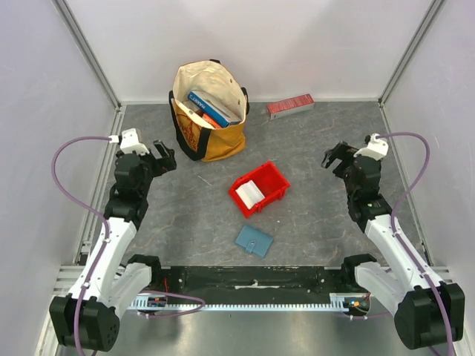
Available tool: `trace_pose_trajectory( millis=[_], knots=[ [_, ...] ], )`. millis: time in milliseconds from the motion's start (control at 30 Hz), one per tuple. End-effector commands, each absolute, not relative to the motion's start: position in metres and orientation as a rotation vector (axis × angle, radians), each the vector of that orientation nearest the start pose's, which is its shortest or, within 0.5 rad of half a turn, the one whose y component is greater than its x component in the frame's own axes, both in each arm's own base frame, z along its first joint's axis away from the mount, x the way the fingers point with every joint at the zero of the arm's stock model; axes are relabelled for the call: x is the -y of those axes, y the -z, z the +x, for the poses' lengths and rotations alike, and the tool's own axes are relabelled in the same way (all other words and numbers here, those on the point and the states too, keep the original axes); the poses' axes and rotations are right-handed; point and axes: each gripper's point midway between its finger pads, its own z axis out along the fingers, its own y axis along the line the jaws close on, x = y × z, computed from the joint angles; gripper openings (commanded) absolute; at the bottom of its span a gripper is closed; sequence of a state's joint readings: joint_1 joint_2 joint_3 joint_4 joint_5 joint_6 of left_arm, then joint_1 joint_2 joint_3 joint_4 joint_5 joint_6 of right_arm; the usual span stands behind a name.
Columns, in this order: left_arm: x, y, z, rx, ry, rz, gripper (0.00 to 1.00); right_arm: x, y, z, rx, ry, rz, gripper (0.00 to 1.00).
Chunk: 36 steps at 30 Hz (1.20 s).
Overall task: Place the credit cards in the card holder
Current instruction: Pick up the card holder from the corner of the board.
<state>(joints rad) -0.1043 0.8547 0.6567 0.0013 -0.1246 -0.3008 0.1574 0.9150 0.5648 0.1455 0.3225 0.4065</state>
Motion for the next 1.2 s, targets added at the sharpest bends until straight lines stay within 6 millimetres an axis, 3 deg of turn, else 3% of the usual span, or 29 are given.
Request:
trace_pose_trajectory(
  millis=[0, 67, 233, 333, 500, 633, 700, 867, 1033, 1167],
  knots=[
    [0.038, -0.243, 0.310, -1.862, 0.313, -0.380, 0.98, -0.075, -0.190, 0.314, -1.952, -0.427, 0.242, 0.98],
    [0.045, -0.232, 0.294, -1.950, 0.359, -0.426, 0.98, -0.088, -0.184, 0.299, -2.012, -0.492, 0.156, 0.98],
    [0.088, -0.203, 0.267, -2.066, 0.635, -0.351, 0.97, -0.119, -0.167, 0.268, -2.114, -0.710, 0.080, 0.98],
    [0.109, -0.189, 0.251, -2.116, 0.776, -0.274, 0.97, -0.122, -0.149, 0.253, -2.192, -0.734, 0.047, 0.98],
    [0.121, -0.160, 0.221, -2.203, 0.888, -0.319, 0.93, -0.135, -0.139, 0.234, -2.263, -0.800, -0.027, 0.89],
    [0.121, -0.160, 0.202, -2.143, 0.892, -0.369, 0.93, -0.151, -0.132, 0.224, -2.330, -0.807, -0.066, 0.83],
    [0.125, -0.164, 0.194, -2.122, 0.903, -0.387, 0.88, -0.159, -0.123, 0.218, -2.366, -0.789, -0.083, 0.76],
    [0.139, -0.133, 0.176, -2.229, 0.907, -0.440, 0.77, -0.190, -0.095, 0.194, -2.468, -0.796, -0.213, 0.72],
    [0.159, -0.098, 0.166, -2.309, 0.902, -0.408, 0.66, -0.217, -0.072, 0.170, -2.526, -0.826, -0.196, 0.67],
    [0.184, -0.099, 0.168, -2.307, 0.948, -0.247, 0.66, -0.236, -0.063, 0.150, -2.522, -0.933, 0.054, 0.65]
  ],
)
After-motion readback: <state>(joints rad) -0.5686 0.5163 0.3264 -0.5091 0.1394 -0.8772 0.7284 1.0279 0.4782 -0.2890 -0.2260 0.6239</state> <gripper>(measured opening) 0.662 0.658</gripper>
